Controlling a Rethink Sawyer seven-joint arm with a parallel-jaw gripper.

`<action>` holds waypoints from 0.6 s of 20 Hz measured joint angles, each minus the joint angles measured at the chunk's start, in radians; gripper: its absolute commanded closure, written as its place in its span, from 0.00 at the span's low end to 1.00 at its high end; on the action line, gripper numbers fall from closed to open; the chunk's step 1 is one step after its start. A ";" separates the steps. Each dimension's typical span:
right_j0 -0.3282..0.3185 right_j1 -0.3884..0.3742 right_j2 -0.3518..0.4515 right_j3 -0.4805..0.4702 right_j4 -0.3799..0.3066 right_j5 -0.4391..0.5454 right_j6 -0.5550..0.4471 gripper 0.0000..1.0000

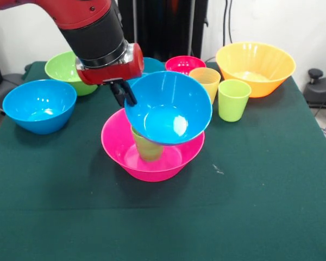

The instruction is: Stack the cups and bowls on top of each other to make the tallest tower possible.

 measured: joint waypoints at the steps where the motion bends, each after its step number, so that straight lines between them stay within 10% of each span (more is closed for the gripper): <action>1: 0.000 0.000 0.002 0.000 0.000 0.000 0.000 1.00; 12: -0.003 0.030 0.012 -0.011 -0.008 0.000 0.000 1.00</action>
